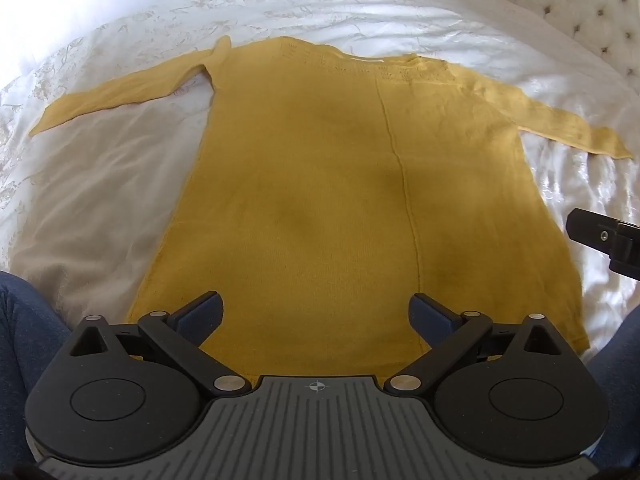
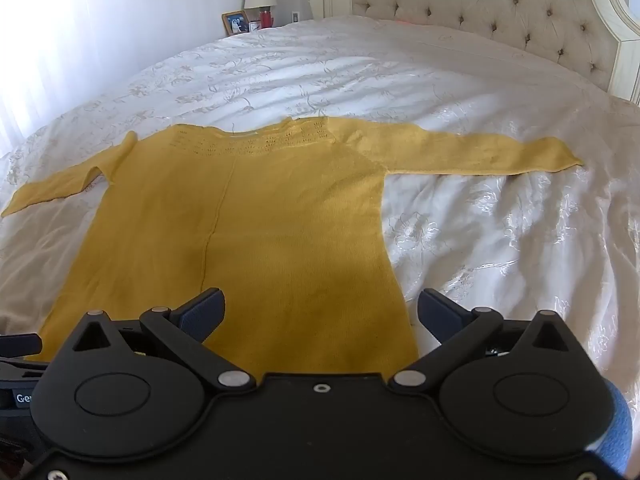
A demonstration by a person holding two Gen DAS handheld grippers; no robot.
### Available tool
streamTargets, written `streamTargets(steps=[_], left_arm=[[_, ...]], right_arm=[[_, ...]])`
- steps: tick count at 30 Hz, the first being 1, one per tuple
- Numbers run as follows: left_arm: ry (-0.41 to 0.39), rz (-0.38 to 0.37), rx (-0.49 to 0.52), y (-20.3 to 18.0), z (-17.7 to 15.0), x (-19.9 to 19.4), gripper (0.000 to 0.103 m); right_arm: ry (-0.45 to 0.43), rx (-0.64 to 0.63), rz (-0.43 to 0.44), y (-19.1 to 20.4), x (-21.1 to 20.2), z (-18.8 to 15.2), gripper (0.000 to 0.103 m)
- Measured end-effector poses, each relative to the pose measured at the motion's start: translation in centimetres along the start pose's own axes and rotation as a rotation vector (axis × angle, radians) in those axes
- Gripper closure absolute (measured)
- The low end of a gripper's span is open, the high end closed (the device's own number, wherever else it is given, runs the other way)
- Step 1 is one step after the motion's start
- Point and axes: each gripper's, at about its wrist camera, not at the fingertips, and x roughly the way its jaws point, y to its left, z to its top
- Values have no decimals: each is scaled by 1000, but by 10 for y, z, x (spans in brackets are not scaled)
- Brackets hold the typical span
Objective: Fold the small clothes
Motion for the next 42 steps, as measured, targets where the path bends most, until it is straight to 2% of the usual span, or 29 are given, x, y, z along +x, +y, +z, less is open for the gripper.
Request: streamTargets(steps=[42], left_arm=[[4, -2, 12, 3, 4, 6, 2]], right_arm=[[32, 13, 1, -1, 7, -3, 1]])
